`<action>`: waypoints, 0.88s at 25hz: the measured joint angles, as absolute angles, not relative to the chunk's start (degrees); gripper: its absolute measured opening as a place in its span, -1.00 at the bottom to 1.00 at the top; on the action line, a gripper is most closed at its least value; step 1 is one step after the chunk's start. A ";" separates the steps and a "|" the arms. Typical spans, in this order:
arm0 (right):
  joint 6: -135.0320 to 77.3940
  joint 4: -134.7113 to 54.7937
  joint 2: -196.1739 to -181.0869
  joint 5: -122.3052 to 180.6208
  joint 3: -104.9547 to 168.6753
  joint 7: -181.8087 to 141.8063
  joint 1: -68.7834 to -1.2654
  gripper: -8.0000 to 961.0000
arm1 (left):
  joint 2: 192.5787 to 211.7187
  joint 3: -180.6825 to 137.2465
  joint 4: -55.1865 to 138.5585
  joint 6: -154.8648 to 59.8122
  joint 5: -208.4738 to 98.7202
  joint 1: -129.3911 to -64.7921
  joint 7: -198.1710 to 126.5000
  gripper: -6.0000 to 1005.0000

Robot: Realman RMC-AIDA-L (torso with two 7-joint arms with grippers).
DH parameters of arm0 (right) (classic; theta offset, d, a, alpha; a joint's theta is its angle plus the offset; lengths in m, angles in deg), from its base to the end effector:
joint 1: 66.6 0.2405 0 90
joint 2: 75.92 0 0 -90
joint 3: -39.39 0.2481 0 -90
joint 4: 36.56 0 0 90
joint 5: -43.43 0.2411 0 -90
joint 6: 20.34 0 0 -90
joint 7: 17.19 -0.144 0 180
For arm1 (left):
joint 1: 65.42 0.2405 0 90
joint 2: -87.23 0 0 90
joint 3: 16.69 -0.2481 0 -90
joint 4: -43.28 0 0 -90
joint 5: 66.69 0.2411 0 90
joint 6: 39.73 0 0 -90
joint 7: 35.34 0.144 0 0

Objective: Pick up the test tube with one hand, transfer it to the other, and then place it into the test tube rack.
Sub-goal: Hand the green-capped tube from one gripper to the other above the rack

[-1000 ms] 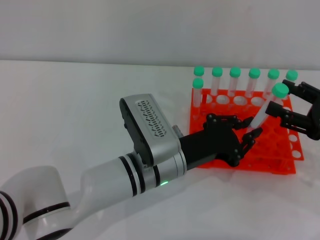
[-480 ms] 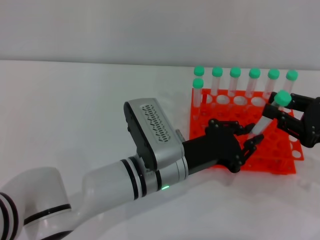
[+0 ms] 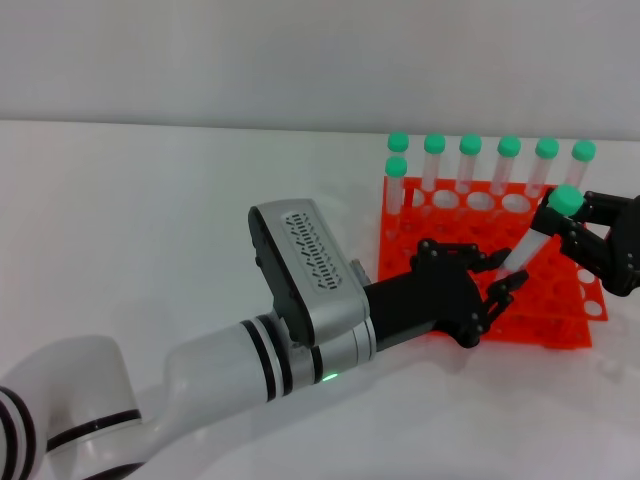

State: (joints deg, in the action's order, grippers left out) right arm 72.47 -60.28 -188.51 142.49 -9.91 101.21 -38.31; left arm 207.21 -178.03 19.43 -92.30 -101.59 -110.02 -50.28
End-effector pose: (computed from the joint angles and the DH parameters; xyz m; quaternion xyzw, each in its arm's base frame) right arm 0.2722 0.3506 0.0361 -0.8771 0.1329 0.4100 0.2119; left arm -0.1561 0.3392 -0.1760 -0.9243 -0.0335 -0.3020 0.2311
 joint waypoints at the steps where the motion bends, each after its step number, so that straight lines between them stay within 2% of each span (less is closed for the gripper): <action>1: 72.47 -60.28 -188.50 142.50 -9.91 101.31 -38.31 -0.53 | 207.22 -178.03 19.44 -92.31 -101.59 -109.98 -49.82 -0.55; 12: 72.56 -60.12 -188.49 142.96 -9.71 101.63 -38.63 -0.56 | 207.56 -175.77 19.36 -92.17 -101.79 -107.54 -40.43 -0.54; 17: 72.44 -60.28 -188.60 143.31 -9.61 101.87 -38.82 -0.56 | 207.73 -172.29 18.88 -92.67 -101.94 -104.01 -33.65 -0.10; 22: 71.24 -60.28 -189.25 144.52 -9.32 103.56 -38.31 -0.55 | 207.69 -168.82 18.34 -94.74 -102.18 -98.07 -31.42 0.24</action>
